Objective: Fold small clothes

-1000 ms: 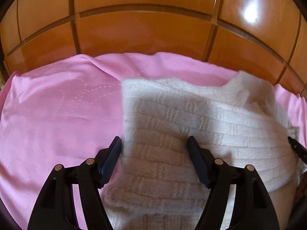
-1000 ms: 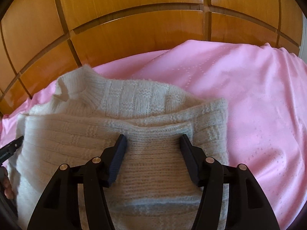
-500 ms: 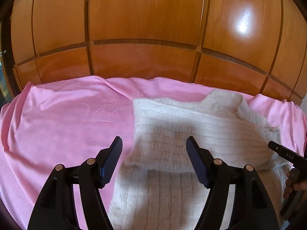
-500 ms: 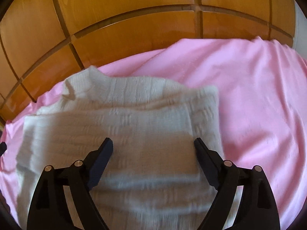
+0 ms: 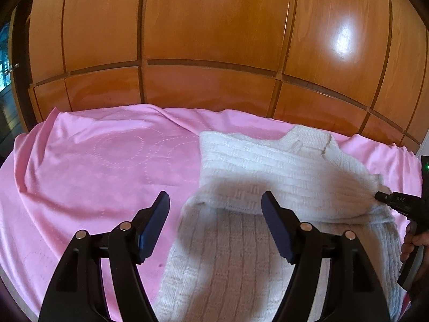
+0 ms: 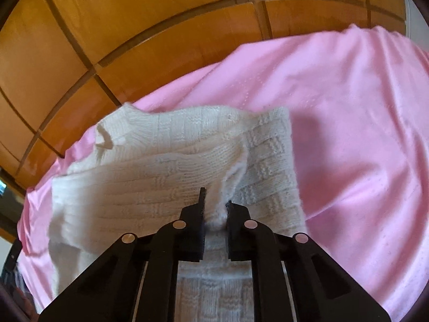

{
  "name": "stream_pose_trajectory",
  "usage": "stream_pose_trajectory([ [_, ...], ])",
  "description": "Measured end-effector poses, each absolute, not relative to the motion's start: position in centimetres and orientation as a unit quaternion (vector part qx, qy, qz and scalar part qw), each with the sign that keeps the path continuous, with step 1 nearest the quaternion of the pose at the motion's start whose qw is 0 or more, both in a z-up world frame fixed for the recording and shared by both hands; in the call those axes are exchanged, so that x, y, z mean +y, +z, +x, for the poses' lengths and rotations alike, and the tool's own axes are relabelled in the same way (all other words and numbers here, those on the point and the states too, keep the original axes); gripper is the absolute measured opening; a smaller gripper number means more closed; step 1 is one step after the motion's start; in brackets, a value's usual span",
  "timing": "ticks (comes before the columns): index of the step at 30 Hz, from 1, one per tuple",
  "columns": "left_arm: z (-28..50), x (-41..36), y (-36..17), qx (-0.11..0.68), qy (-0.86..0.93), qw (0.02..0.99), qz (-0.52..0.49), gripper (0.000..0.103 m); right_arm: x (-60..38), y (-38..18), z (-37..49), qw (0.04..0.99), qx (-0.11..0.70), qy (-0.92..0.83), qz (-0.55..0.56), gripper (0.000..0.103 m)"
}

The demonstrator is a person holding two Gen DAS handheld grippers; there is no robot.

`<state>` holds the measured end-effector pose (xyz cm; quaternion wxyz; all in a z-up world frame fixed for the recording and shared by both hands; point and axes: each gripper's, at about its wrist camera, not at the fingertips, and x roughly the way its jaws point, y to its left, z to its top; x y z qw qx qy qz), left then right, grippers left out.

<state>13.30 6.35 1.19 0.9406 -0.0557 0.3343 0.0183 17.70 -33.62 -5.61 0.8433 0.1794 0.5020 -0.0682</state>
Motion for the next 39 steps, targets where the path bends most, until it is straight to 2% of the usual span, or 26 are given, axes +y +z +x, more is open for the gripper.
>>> stream_pose_trajectory([
  [5,12.4,6.8,0.2,0.347,0.022,0.936,-0.057,0.072,-33.1,-7.7,17.3,0.839,0.515,-0.087,0.153,0.009],
  [8,11.6,7.0,-0.4,0.353,0.024,0.934,-0.059,0.072,-33.5,-7.2,17.2,0.839,0.509,-0.082,0.176,0.021],
  [9,11.3,7.1,-0.6,0.354,0.024,0.933,-0.06,0.073,-33.7,-6.9,16.9,0.84,0.506,-0.079,0.18,0.038],
  [10,11.1,7.2,-0.8,0.357,0.024,0.932,-0.061,0.073,-33.8,-6.5,16.5,0.842,0.503,-0.075,0.183,0.06],
  [11,10.9,7.3,-1.0,0.359,0.023,0.931,-0.062,0.073,-33.8,-6.1,16.1,0.844,0.498,-0.073,0.184,0.067],
  [17,8.5,8.4,-2.9,0.381,0.011,0.922,-0.064,0.073,-34.7,-4.4,12.0,0.847,0.499,-0.062,0.172,0.067],
  [23,4.6,10.6,-5.6,0.425,-0.022,0.901,-0.088,0.069,-36.9,-4.7,4.9,0.826,0.533,-0.042,0.179,0.067],
  [29,1.1,11.4,-6.7,0.448,-0.048,0.886,-0.108,0.056,-37.0,-4.6,-1.5,0.806,0.55,-0.008,0.218,0.068],
  [31,0.4,11.6,-6.7,0.452,-0.056,0.883,-0.114,0.042,-36.5,-4.4,-3.0,0.801,0.556,0.002,0.221,0.068],
  [32,0.1,11.6,-6.6,0.454,-0.058,0.882,-0.114,0.041,-36.3,-4.4,-3.4,0.799,0.559,0.006,0.222,0.068],
  [33,-0.1,11.7,-6.7,0.457,-0.059,0.88,-0.114,0.039,-35.9,-4.2,-4.1,0.794,0.565,0.016,0.222,0.065],
  [36,-1.0,11.9,-6.9,0.467,-0.071,0.874,-0.114,0.035,-34.9,-4.1,-5.4,0.783,0.582,0.035,0.216,0.05],
  [38,-1.6,11.9,-7.0,0.474,-0.077,0.87,-0.11,0.027,-34.0,-4.4,-6.2,0.769,0.6,0.056,0.213,0.043],
  [39,-1.8,11.9,-7.1,0.478,-0.08,0.868,-0.107,0.017,-33.6,-4.5,-6.5,0.763,0.608,0.066,0.209,0.038],
])
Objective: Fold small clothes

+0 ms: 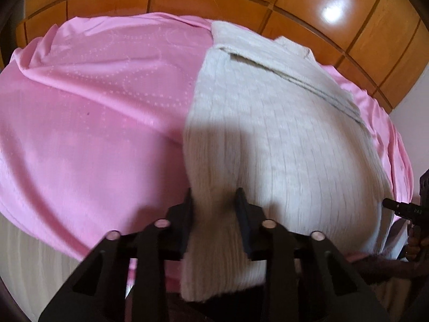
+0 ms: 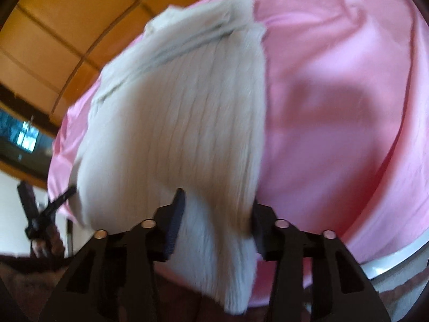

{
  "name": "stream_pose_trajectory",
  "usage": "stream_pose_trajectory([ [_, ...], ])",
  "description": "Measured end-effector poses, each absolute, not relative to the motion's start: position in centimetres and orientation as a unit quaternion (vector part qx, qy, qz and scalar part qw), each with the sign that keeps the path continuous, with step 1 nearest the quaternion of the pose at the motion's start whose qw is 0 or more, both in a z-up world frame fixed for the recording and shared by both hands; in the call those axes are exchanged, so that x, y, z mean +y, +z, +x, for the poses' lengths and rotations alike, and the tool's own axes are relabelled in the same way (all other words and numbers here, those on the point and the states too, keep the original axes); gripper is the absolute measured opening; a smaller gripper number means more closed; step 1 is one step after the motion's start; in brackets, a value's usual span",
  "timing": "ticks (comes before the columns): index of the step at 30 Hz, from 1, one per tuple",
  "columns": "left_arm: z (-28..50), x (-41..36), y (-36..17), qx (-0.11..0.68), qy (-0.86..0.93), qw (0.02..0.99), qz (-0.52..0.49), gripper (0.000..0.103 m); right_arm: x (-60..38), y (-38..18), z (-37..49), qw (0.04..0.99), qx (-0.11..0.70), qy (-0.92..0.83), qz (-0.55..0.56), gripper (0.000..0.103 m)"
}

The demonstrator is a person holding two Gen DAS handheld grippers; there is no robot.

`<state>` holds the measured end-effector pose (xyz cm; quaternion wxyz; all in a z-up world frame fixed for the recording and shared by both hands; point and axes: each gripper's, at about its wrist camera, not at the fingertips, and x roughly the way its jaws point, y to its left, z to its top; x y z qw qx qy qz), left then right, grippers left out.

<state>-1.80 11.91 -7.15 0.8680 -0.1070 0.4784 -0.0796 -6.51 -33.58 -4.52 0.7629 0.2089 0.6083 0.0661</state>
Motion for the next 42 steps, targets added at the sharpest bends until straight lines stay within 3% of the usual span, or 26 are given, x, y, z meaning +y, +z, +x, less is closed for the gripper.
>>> stream_pose_trajectory([
  [2,-2.1,11.7,-6.9,0.479,-0.086,0.868,-0.103,0.01,-32.6,-5.0,-7.0,0.75,0.624,0.087,0.202,0.029],
  [4,-2.4,11.7,-5.8,0.468,-0.098,0.872,-0.104,0.009,-31.7,-4.7,-6.9,0.747,0.63,0.104,0.184,0.009],
  [11,0.4,13.4,-0.6,0.412,-0.151,0.878,-0.189,0.008,-33.4,-0.1,-3.8,0.801,0.535,0.114,0.242,0.007],
  [18,9.6,12.8,-0.7,0.423,-0.132,0.867,-0.226,0.01,-36.3,-2.1,2.3,0.811,0.51,0.046,0.284,0.007],
  [20,12.6,12.8,-1.0,0.429,-0.1,0.868,-0.23,0.017,-36.9,-3.4,4.2,0.808,0.512,0.023,0.292,0.007],
  [21,13.3,12.8,-1.1,0.427,-0.092,0.869,-0.233,0.029,-37.4,-3.7,5.0,0.808,0.509,0.014,0.298,0.008],
  [22,14.2,13.1,-1.2,0.422,-0.077,0.871,-0.239,0.046,-37.6,-3.7,5.5,0.807,0.503,0.01,0.308,0.018],
  [23,14.6,13.7,-1.2,0.417,-0.062,0.873,-0.247,0.052,-38.1,-3.8,5.7,0.806,0.501,0.008,0.315,0.03],
  [24,14.8,14.2,-1.3,0.412,-0.055,0.873,-0.255,0.055,-38.5,-3.7,5.8,0.806,0.496,0.003,0.323,0.064],
  [25,14.7,14.8,-1.5,0.41,-0.051,0.874,-0.258,0.055,-39.5,-3.3,5.3,0.81,0.481,-0.009,0.335,0.081],
  [28,13.5,16.0,-2.5,0.411,-0.048,0.878,-0.242,0.057,-41.0,-2.7,3.8,0.816,0.466,-0.011,0.341,0.081],
  [31,11.7,16.6,-4.3,0.424,-0.081,0.87,-0.237,0.066,-41.1,-3.0,2.0,0.816,0.483,-0.012,0.317,0.081],
  [35,10.0,15.3,-6.8,0.453,-0.101,0.863,-0.2,0.067,-38.4,-3.9,0.1,0.823,0.515,0.016,0.238,0.081],
  [38,10.1,13.6,-7.8,0.465,-0.107,0.86,-0.181,0.056,-35.5,-5.1,0.2,0.83,0.535,0.023,0.157,0.079],
  [39,10.3,13.2,-7.8,0.468,-0.11,0.859,-0.177,0.037,-34.7,-5.6,0.5,0.83,0.54,0.024,0.139,0.065],
  [40,10.6,12.7,-7.8,0.472,-0.108,0.858,-0.173,0.027,-33.8,-6.1,1.2,0.83,0.545,0.024,0.119,0.056],
  [41,10.7,12.4,-7.5,0.469,-0.104,0.861,-0.167,0.018,-33.5,-6.3,1.5,0.831,0.544,0.021,0.11,0.051],
  [42,10.7,12.1,-7.3,0.468,-0.104,0.862,-0.163,0.016,-33.2,-6.3,1.9,0.833,0.541,0.02,0.11,0.036],
])
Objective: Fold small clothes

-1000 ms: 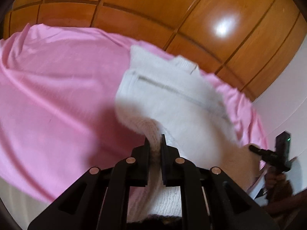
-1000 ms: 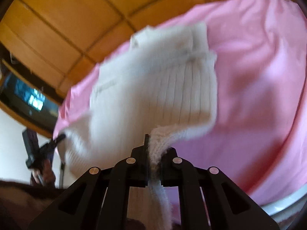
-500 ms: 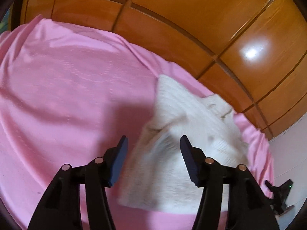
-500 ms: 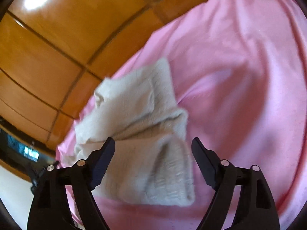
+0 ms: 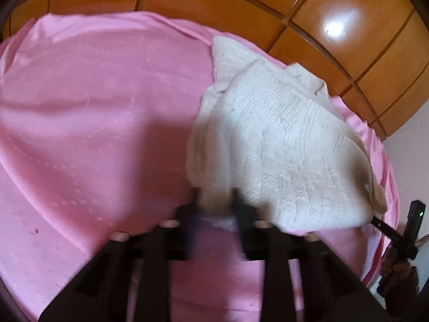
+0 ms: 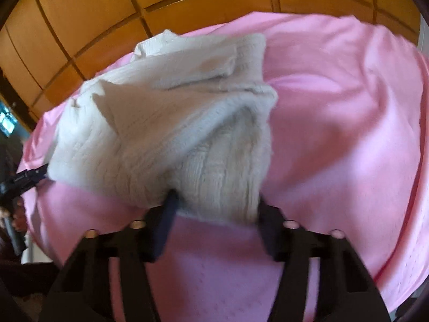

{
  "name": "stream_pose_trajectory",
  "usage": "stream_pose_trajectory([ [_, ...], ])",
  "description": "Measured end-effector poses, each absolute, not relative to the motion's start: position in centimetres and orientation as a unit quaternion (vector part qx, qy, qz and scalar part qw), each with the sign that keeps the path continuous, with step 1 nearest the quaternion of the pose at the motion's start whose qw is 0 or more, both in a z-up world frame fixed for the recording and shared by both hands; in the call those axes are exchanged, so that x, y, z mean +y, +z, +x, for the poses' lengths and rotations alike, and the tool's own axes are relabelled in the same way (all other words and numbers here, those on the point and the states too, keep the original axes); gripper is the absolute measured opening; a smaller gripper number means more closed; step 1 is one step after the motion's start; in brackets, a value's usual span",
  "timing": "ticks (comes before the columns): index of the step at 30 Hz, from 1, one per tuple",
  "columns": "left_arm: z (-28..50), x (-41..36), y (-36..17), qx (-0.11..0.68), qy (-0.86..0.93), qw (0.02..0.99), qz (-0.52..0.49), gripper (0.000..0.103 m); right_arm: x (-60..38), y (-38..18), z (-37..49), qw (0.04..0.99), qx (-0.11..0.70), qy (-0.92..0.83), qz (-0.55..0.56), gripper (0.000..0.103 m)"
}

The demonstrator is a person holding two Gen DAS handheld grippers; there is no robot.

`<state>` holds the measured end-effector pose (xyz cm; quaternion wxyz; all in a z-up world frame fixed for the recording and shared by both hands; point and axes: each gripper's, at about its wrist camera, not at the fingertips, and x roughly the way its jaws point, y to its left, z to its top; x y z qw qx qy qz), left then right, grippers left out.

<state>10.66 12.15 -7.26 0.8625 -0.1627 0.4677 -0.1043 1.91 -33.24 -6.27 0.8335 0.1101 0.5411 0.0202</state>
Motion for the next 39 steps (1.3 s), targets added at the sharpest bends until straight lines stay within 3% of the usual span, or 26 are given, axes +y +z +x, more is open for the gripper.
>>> stream_pose_trajectory([
  [1,10.4,12.0,-6.8,0.464,-0.104,0.865,-0.16,0.014,-33.3,-6.2,2.2,0.833,0.541,0.021,0.118,0.025],
  [4,9.3,12.6,-5.7,0.453,-0.113,0.866,-0.177,0.012,-33.9,-4.6,1.8,0.838,0.528,0.024,0.133,0.014],
  [13,2.9,14.0,-3.9,0.454,-0.135,0.857,-0.202,0.01,-35.8,-0.7,-2.7,0.836,0.522,0.049,0.162,0.01],
  [19,-1.3,14.5,-6.3,0.494,-0.12,0.833,-0.217,0.012,-36.7,-2.2,-5.9,0.81,0.566,0.041,0.148,0.011],
  [21,-1.3,14.7,-6.4,0.492,-0.118,0.834,-0.219,0.019,-36.5,-2.3,-6.0,0.814,0.567,0.028,0.126,0.016],
  [23,-0.8,15.2,-5.8,0.479,-0.092,0.847,-0.21,0.025,-36.0,-1.6,-5.7,0.829,0.554,0.011,0.07,0.043],
  [24,-0.4,15.4,-5.4,0.474,-0.092,0.851,-0.208,0.03,-35.3,-1.2,-5.4,0.837,0.545,0.008,0.037,0.065],
  [25,0.1,15.6,-4.9,0.466,-0.091,0.856,-0.205,0.039,-34.8,-0.7,-5.5,0.844,0.536,0.009,0.004,0.072],
  [30,2.9,14.7,-3.9,0.452,-0.102,0.87,-0.168,0.047,-31.4,-0.5,-4.9,0.838,0.516,0.05,-0.169,0.072],
  [35,5.7,12.8,-3.7,0.451,-0.13,0.874,-0.13,0.052,-27.8,-1.9,-3.4,0.822,0.496,0.124,-0.252,0.072],
  [36,6.4,12.5,-3.8,0.452,-0.133,0.873,-0.126,0.052,-27.4,-1.9,-3.1,0.822,0.493,0.131,-0.255,0.068],
  [37,6.8,12.1,-3.8,0.453,-0.137,0.872,-0.123,0.052,-27.2,-2.1,-2.2,0.822,0.491,0.138,-0.254,0.049],
  [39,7.7,11.4,-3.9,0.454,-0.147,0.871,-0.115,0.05,-27.6,-2.2,-0.7,0.82,0.505,0.148,-0.223,0.026],
])
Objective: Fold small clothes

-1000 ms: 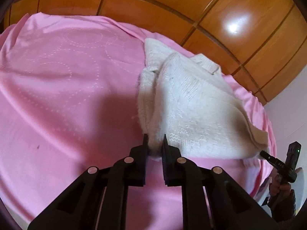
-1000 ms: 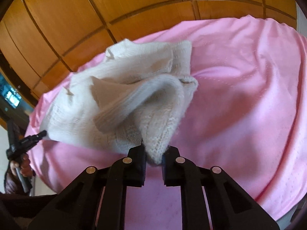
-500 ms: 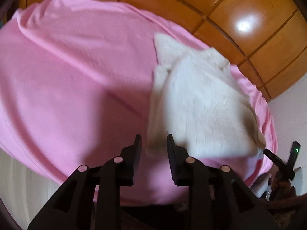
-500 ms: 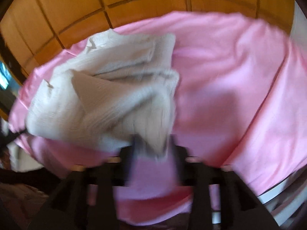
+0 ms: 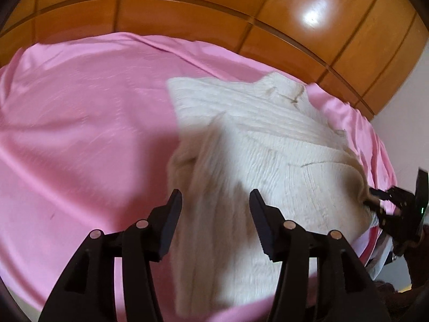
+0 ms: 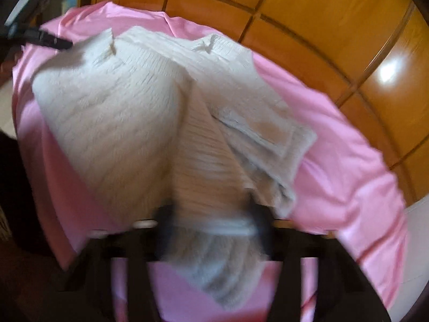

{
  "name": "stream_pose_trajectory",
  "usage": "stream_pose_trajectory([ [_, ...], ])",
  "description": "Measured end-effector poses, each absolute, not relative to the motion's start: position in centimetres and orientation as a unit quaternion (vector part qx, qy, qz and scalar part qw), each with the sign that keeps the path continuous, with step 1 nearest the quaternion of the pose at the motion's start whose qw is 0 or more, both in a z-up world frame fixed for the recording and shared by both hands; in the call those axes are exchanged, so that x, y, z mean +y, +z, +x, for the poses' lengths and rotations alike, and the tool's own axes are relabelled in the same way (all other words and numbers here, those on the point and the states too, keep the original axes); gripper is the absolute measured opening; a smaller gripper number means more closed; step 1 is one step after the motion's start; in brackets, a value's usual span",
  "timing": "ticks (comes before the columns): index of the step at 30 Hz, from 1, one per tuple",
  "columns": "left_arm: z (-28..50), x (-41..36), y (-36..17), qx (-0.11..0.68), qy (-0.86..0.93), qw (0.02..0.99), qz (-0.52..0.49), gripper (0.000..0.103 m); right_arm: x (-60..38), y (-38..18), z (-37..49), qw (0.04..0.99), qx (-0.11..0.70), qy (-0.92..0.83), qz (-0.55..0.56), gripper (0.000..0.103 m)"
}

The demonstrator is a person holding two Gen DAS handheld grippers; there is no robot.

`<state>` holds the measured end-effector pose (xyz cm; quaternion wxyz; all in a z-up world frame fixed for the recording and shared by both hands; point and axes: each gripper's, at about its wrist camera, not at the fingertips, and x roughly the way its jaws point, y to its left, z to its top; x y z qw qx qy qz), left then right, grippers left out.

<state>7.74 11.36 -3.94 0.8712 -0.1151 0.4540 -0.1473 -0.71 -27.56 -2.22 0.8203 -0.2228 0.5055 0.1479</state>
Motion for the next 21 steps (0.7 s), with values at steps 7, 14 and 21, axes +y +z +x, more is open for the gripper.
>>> stream_pose_trajectory([
  [7,8.6,9.4,-4.2,0.452,-0.171,0.872,-0.078,0.006,-29.7,-0.3,1.8,0.84,0.51,0.119,-0.143,0.007],
  [14,7.9,12.1,0.1,0.39,-0.172,0.894,-0.139,0.005,-32.7,3.8,4.1,0.87,0.482,0.088,-0.054,0.006],
  [21,14.1,12.0,3.5,0.358,-0.145,0.912,-0.141,0.005,-36.1,4.7,11.7,0.893,0.448,0.042,0.025,0.005],
])
